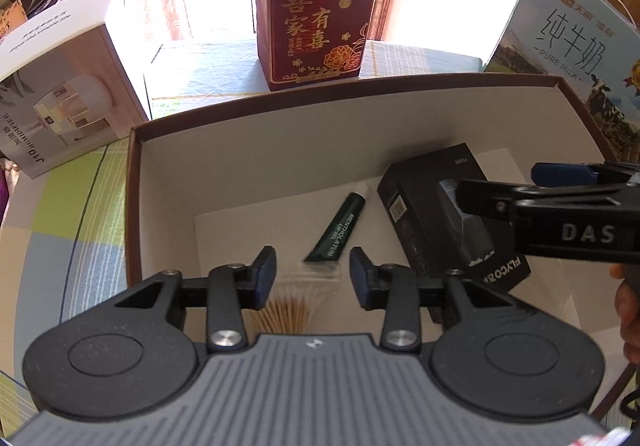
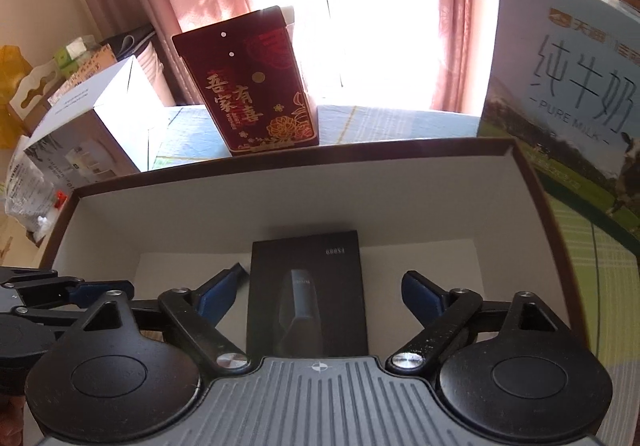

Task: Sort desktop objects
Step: 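Lift the FLYCO box and toothpaste tube over the brown box and release them inside, then withdraw both open tools from the brown box toward the remaining items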

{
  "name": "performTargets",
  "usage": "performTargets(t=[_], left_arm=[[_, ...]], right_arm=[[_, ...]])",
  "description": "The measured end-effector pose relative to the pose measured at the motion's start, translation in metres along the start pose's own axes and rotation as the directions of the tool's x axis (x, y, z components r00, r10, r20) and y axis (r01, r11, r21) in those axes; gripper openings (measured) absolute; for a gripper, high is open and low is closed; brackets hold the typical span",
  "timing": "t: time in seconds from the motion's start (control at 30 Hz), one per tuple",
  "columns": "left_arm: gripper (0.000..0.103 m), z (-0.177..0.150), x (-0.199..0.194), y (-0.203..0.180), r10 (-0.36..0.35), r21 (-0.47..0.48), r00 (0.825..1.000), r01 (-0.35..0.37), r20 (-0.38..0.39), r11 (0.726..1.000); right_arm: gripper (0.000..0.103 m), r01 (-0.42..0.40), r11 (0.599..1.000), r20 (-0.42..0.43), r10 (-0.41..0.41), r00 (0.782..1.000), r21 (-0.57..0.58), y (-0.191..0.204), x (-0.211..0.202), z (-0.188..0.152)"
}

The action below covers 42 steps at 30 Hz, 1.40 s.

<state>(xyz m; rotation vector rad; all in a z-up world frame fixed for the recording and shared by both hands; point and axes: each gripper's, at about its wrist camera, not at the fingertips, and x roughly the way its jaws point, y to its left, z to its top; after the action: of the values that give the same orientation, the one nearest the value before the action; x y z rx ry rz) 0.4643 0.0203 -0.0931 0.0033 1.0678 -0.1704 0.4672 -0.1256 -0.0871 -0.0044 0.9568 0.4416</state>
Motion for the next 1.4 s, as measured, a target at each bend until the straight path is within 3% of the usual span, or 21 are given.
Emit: performTargets(t=[0.5,0.7,0.8,0.97,1.4], left_arm=[[0.048,-0.018,-0.048,-0.018,-0.022,0.042,0.998,0.019,0.059,0.999],[0.060,-0.033,-0.072,-0.030,0.003,0.087,0.995,-0.012,0.104,0.996],[0.063,-0.041,-0.084,-0.034,0.010,0.096,0.993,-0.021,0.120,0.995],[0.078,-0.055,-0.107,-0.040,0.017,0.097,0.988,-0.032,0.153,0.995],[0.090,-0.087,-0.158,-0.049,0.025,0.092,0.975,-0.046,0.221,0.995]], right_arm=[[0.097,0.022,0.995,0.055,-0.016,0.998,-0.102,0.008,-0.057,-0.040],[0.101,0.047,0.989,0.066,-0.039,0.997,-0.138,0.015,-0.080,-0.059],[0.101,0.047,0.990,0.063,-0.039,0.997,-0.133,0.017,-0.091,-0.067],[0.101,0.051,0.991,0.083,-0.041,0.996,-0.122,0.020,-0.111,-0.081],[0.101,0.057,0.997,0.119,-0.051,0.992,-0.054,0.029,-0.156,-0.105]])
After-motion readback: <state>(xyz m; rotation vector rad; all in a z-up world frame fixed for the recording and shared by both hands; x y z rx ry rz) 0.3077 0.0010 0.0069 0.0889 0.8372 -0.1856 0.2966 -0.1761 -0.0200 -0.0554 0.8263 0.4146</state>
